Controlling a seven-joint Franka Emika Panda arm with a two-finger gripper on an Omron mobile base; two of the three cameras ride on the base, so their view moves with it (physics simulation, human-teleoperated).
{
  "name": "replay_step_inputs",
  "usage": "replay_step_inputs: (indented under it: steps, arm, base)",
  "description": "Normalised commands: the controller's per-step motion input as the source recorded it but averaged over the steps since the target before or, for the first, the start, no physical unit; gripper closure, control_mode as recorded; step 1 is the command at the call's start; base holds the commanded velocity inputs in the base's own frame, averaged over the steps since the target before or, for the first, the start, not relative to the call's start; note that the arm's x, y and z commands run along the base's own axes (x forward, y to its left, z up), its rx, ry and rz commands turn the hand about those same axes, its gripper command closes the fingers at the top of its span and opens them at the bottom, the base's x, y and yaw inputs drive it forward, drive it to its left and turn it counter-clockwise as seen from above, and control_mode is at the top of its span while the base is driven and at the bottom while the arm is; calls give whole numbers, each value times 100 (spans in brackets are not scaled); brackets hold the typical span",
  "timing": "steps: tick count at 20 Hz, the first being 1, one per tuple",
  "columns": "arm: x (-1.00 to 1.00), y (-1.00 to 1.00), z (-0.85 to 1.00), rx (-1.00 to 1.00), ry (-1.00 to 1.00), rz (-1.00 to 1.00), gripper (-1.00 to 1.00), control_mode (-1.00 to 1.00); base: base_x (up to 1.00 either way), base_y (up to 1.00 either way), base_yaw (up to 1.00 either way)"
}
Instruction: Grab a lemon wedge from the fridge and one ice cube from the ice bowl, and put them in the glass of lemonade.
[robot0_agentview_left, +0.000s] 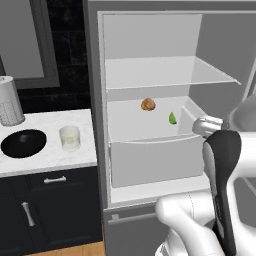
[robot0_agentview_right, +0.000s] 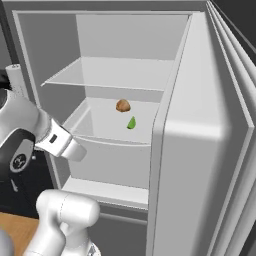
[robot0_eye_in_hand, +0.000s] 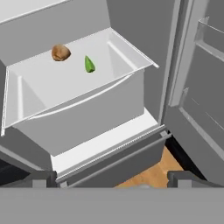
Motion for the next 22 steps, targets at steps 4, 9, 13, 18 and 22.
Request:
replay_step_inputs:
  steps: [4,9,13,18,22]
  arm:
    - [65,-14,-10,0,0,2,-100,-100]
    - [65,-29,-40,0,4,9,-100,-100]
    - [44,-15,-34,0,0,7,-100,-100]
    - [60,-25,-36,-1,1,7,-100,-100]
    - [92,-5,-10,0,7,2,-100,-100]
  base:
    - [0,0,0]
    - [0,0,0]
    - [0,0,0]
    - [0,0,0]
    - [0,0,0]
